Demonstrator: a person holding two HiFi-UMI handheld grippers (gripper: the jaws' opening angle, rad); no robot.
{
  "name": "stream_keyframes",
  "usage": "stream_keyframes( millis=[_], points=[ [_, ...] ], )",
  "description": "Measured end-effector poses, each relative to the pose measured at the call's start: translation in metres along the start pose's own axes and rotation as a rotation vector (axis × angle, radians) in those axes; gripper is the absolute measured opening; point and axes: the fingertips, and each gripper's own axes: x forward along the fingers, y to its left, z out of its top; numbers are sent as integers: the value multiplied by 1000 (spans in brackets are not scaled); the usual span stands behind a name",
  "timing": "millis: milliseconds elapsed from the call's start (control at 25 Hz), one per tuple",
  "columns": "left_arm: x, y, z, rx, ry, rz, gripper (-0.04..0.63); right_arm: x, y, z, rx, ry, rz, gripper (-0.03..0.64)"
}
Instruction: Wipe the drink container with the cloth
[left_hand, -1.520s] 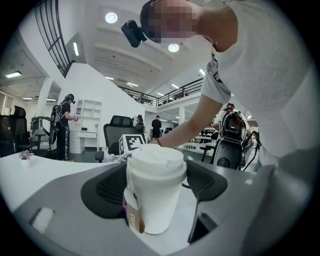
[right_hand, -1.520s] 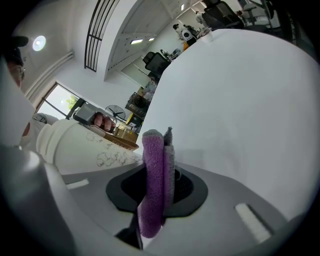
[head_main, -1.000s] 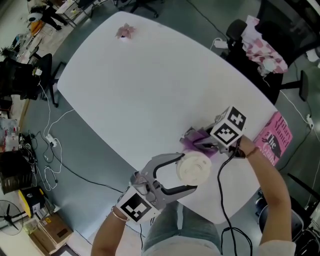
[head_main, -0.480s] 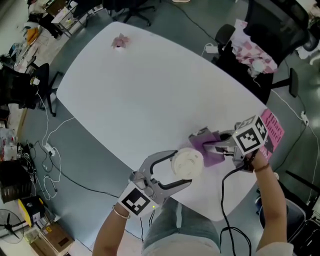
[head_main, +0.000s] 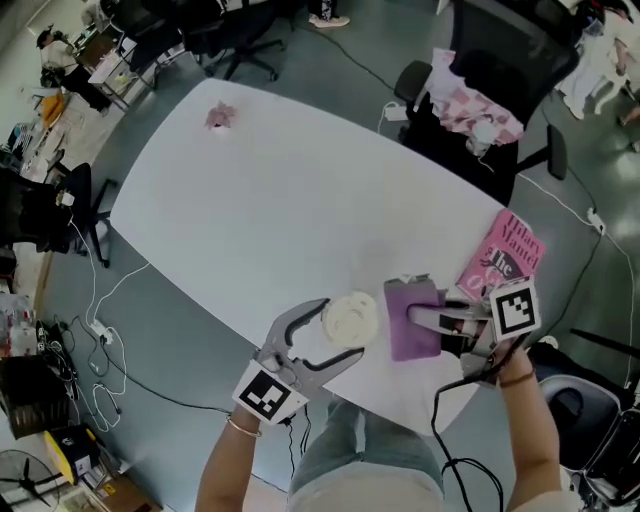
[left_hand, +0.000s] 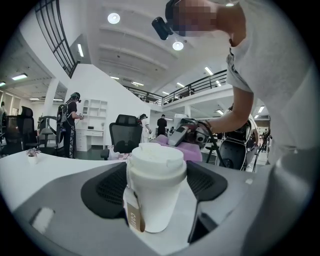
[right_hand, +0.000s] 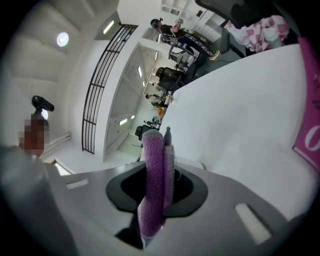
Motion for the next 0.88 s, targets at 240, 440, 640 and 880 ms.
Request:
stream_keyframes(
  millis=[240, 440, 640, 880],
  points=[
    [0, -5, 1, 4, 23, 25, 374, 1, 4, -12, 63, -99, 70, 69],
    [-1, -5, 0, 2, 32, 43, 374, 10, -3, -14, 72, -131, 88, 69],
    [-1, -5, -1, -5, 44, 54, 374, 15, -8, -15, 92, -150, 103, 69],
    [-2, -4, -3, -2, 46, 58, 374, 26, -20, -16, 92, -173, 79, 69]
  ],
)
